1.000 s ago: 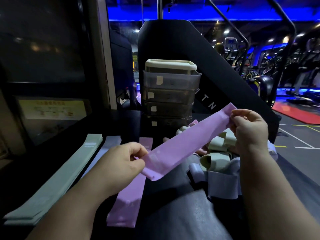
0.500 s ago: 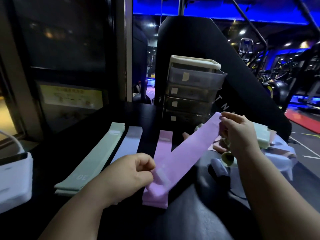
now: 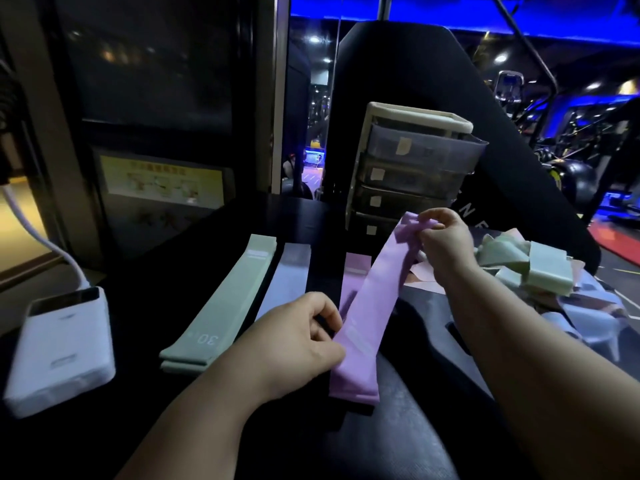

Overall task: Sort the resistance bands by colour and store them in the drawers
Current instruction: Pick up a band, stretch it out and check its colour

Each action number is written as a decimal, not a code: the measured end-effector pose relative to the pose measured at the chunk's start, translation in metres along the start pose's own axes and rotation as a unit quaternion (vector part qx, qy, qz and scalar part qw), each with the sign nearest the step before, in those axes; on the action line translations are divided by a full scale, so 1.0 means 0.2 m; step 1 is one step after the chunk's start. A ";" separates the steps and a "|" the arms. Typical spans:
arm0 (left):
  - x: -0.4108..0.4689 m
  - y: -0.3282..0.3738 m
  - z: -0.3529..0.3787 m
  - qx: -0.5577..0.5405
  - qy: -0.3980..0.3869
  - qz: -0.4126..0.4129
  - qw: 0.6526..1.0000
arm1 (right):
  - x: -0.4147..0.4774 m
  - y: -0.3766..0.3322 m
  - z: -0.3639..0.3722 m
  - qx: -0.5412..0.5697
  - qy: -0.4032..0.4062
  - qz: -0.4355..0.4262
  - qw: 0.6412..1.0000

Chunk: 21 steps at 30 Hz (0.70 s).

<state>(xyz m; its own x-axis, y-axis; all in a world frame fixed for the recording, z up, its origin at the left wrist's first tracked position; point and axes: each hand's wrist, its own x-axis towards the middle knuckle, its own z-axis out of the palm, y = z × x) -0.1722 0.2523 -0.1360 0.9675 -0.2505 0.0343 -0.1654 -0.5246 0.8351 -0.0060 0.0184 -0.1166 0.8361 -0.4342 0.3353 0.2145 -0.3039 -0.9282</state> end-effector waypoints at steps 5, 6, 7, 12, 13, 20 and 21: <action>-0.01 0.01 0.02 0.042 -0.012 0.011 0.999 | -0.01 0.01 0.12 -0.037 -0.011 0.014 0.999; -0.01 0.01 0.02 0.044 -0.014 0.011 0.999 | -0.01 0.02 0.14 -0.044 -0.019 0.013 0.999; -0.01 0.01 0.03 0.043 -0.016 0.011 0.999 | -0.01 0.02 0.16 -0.052 -0.025 0.015 0.998; -0.01 -0.01 0.02 0.046 -0.016 0.008 0.999 | -0.02 0.07 0.23 -0.121 -0.044 0.018 0.992; -0.01 -0.02 0.02 0.049 -0.014 0.009 0.999 | -0.02 0.08 0.25 -0.132 -0.051 0.014 0.990; -0.01 -0.02 0.03 0.039 -0.037 0.012 0.998 | -0.04 0.21 0.30 -0.144 -0.089 -0.017 0.985; -0.01 -0.02 0.03 0.040 -0.037 0.010 0.998 | -0.04 0.22 0.30 -0.152 -0.093 -0.022 0.984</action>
<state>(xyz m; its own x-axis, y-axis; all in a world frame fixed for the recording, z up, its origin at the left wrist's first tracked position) -0.1745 0.2498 -0.1423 0.9473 -0.3202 0.0071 -0.2025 -0.5814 0.7881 0.0262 0.0598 -0.1691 0.9137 -0.2604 0.3119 0.1151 -0.5704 -0.8133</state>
